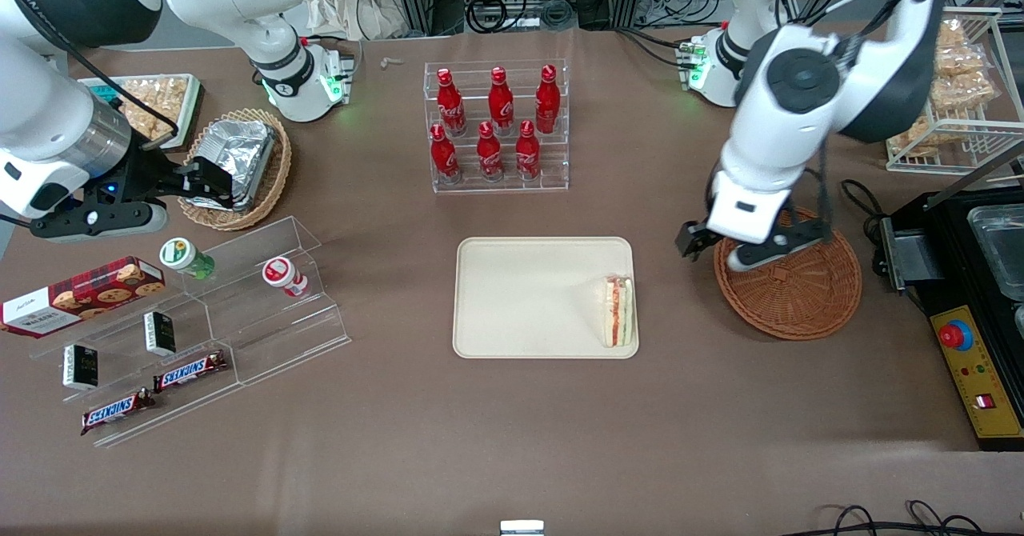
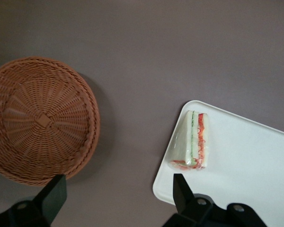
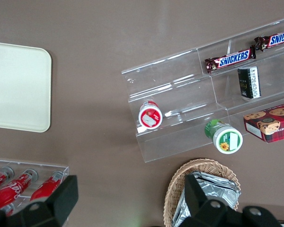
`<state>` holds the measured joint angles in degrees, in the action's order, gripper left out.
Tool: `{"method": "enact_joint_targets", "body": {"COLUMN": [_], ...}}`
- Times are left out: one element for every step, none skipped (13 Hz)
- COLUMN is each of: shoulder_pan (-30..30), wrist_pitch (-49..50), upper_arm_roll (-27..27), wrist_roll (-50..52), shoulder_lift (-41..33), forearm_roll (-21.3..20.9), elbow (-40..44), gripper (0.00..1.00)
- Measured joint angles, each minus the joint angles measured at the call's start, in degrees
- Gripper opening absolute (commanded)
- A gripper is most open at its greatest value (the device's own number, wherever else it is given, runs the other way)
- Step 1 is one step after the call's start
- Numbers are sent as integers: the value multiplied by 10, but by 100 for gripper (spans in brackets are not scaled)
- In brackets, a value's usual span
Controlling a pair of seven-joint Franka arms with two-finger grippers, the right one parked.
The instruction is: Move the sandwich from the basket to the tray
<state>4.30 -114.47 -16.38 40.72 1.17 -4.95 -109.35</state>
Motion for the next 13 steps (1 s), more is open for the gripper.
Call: {"method": "enact_joint_targets", "body": {"shoulder_pan": [-1, -2, -2, -3, -3, -3, -3, -3, -3, -3, -4, -4, -4], "wrist_pitch": [18, 33, 44, 49, 53, 57, 64, 73, 82, 96, 116, 139, 155], "upper_arm_roll": [23, 44, 61, 76, 91, 105, 122, 138, 153, 168, 180, 190, 196], "wrist_roll": [-45, -84, -117, -146, -180, -221, -267, -309, -345, -373, -396, -421, -442], "shoulder_lift": [-15, -28, -39, -47, -52, -55, -56, -57, -57, -57, -56, -52, -45], "forearm_roll": [14, 22, 25, 28, 31, 33, 34, 36, 37, 38, 38, 38, 38], "elbow": [0, -1, -2, -4, -6, -8, -8, -8, -7, 0, 13, 34, 55], "gripper": [100, 100, 100, 100, 100, 100, 100, 100, 100, 100, 100, 100, 100]}}
